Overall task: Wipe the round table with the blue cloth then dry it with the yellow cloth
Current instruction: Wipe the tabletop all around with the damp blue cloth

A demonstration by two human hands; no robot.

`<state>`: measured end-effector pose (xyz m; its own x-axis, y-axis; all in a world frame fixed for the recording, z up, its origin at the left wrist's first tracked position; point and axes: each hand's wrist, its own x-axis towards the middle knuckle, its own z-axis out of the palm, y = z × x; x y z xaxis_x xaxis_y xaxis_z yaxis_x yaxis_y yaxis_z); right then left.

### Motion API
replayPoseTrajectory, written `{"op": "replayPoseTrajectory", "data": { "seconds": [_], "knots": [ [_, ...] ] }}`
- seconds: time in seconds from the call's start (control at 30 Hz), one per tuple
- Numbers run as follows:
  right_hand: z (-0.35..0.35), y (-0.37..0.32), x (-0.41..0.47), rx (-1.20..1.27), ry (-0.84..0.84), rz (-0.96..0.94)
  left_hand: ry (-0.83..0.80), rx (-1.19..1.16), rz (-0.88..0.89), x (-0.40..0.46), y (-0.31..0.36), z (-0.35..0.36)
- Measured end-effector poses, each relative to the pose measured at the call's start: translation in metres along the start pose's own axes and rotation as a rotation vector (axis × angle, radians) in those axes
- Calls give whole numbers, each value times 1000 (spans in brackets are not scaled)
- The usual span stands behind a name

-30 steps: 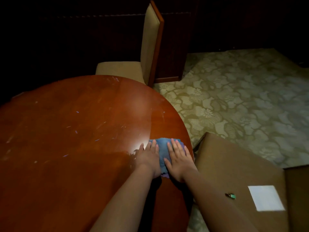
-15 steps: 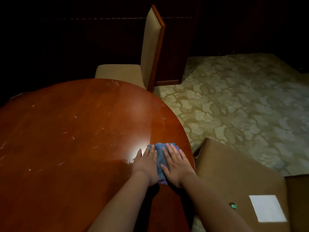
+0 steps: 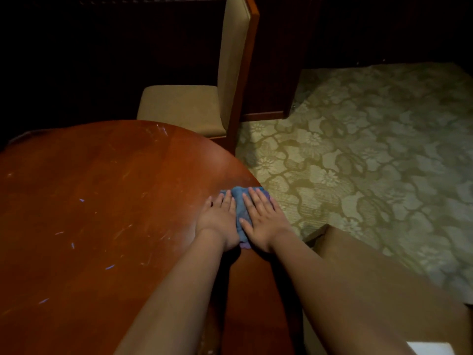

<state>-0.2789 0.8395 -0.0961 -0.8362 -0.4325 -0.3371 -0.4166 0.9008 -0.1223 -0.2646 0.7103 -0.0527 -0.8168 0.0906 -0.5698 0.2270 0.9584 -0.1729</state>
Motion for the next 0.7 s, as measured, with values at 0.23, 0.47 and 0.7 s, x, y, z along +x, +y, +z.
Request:
{"op": "replayPoseTrajectory", "data": {
  "seconds": [0.23,0.47,0.7],
  "knots": [
    [8,-7,-21,42,2,68,-2,43,-15,-15,8,5],
    [42,-27,-105,132,27,149,-2,103,74,-80,39,38],
    [76,-70,-206,206,54,219,20,134,154,-163,68,91]
  ]
}}
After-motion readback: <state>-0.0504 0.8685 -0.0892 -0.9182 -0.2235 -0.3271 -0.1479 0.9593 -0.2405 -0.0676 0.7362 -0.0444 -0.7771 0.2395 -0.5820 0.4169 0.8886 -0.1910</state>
